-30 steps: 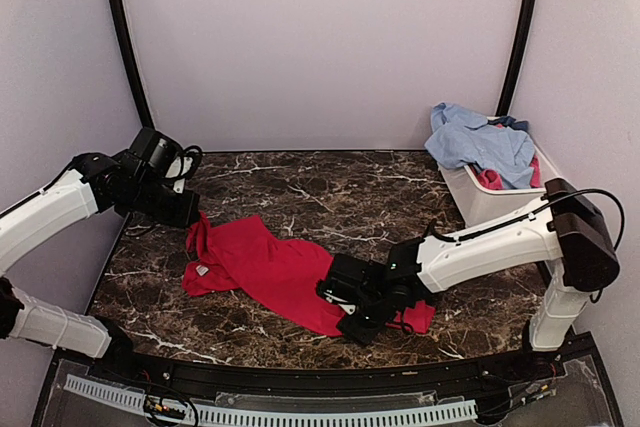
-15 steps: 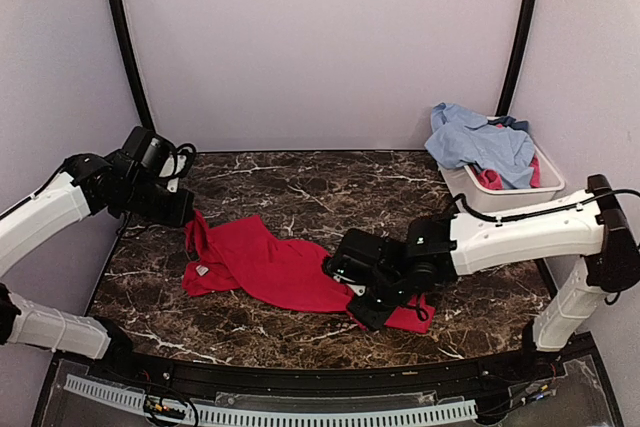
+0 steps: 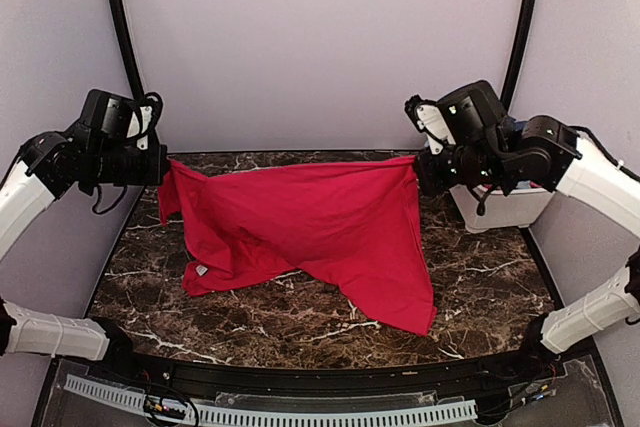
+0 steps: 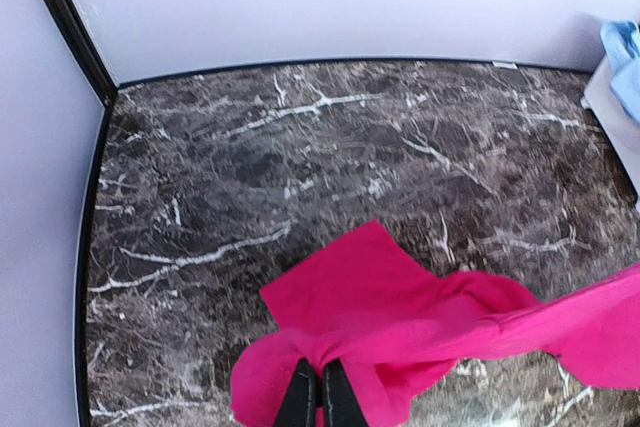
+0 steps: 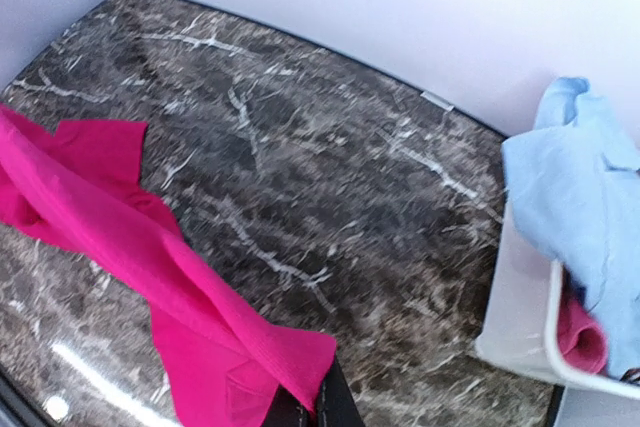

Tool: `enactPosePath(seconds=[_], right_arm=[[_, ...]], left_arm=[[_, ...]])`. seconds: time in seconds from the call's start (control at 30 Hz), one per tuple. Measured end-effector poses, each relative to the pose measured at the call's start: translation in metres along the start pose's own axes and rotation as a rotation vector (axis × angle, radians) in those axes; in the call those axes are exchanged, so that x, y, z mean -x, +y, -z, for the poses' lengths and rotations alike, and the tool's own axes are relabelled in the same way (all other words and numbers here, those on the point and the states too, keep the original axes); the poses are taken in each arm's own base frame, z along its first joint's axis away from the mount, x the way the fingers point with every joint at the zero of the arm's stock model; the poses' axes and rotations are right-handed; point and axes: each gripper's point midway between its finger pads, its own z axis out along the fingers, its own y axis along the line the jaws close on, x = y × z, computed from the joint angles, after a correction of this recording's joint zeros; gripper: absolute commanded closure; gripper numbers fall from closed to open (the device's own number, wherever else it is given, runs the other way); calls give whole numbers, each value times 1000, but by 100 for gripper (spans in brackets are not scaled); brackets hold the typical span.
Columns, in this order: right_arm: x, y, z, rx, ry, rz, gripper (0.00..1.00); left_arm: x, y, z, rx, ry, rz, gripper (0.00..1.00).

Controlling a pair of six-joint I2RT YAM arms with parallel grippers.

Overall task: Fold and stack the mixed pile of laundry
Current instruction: Flatten out the crumpled T-shirt at the center of the board.

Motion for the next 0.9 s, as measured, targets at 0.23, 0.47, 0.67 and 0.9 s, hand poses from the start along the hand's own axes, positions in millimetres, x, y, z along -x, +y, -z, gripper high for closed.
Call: enactPosePath(seconds=[0.23, 0.47, 0.67, 0.9], right_arm=[[112, -72, -34, -121, -204, -19, 100], [246, -142, -37, -230, -462, 9, 100], [305, -163, 27, -270, -698, 72, 100], [305, -147, 63, -207, -760, 148, 100]], left_arm=[[102, 10, -64, 64, -127, 91, 100], [255, 25, -98, 66, -405, 103, 100], [354, 34, -26, 28, -726, 71, 100], [349, 32, 35, -2, -806, 18, 100]])
